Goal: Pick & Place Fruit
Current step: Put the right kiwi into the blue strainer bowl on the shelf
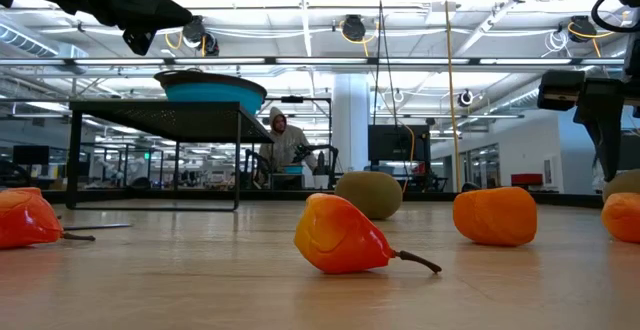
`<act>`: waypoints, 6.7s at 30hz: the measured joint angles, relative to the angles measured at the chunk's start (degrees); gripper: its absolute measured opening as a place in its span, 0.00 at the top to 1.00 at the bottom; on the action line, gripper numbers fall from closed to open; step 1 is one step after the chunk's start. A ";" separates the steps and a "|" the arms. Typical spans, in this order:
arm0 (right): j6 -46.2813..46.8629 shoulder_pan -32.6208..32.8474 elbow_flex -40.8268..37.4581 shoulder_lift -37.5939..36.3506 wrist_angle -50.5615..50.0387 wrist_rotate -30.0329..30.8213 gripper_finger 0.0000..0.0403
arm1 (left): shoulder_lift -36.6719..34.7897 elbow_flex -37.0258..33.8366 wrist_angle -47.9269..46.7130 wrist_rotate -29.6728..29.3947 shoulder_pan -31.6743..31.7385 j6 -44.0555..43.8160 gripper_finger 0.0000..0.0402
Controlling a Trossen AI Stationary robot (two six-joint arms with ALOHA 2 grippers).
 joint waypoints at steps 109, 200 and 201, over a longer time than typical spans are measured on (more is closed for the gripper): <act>38.73 0.09 2.49 -8.68 64.32 -15.54 0.59 | -0.02 0.00 0.12 -0.32 0.03 10.83 0.95; 21.04 -10.78 2.47 15.87 85.63 20.55 0.59 | 52.44 27.95 36.33 15.78 5.72 23.08 0.22; 21.05 -10.78 2.47 15.87 85.62 20.54 0.59 | 52.86 28.47 36.32 16.20 5.85 23.08 0.22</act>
